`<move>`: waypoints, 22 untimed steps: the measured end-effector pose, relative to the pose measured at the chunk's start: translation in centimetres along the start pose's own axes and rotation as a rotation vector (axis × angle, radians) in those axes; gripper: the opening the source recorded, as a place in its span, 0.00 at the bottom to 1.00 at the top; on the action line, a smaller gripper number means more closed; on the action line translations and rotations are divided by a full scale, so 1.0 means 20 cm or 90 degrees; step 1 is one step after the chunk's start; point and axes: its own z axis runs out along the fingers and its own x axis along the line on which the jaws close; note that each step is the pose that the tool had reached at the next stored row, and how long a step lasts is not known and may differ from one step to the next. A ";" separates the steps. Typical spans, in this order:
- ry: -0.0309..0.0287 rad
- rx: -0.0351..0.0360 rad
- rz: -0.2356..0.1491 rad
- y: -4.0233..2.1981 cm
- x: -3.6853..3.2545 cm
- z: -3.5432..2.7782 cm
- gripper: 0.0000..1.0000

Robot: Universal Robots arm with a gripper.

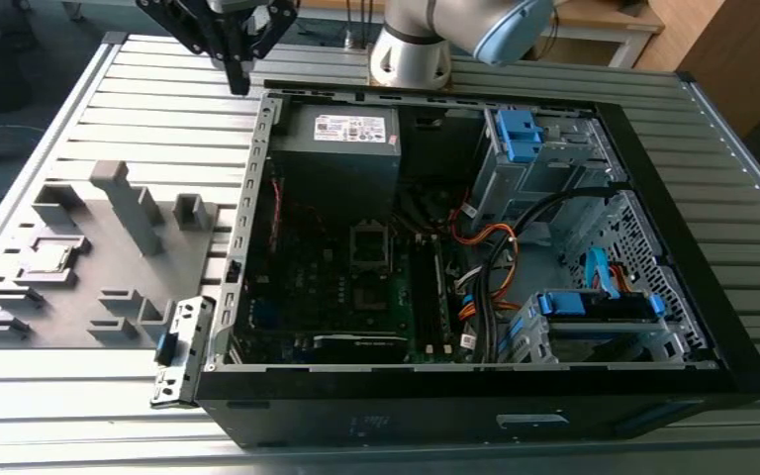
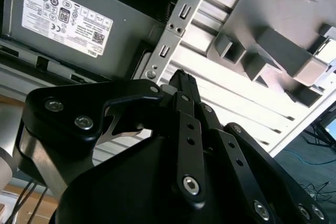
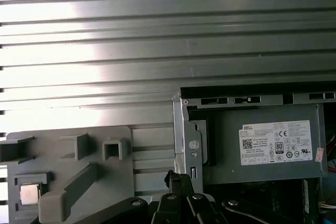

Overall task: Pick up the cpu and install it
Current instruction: 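Reach for the cpu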

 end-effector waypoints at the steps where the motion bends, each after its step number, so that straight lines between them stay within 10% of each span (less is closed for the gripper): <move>1: 0.0000 0.0000 0.000 0.001 0.012 0.000 0.11; 22: 0.0001 0.0001 0.000 0.022 0.224 0.007 0.11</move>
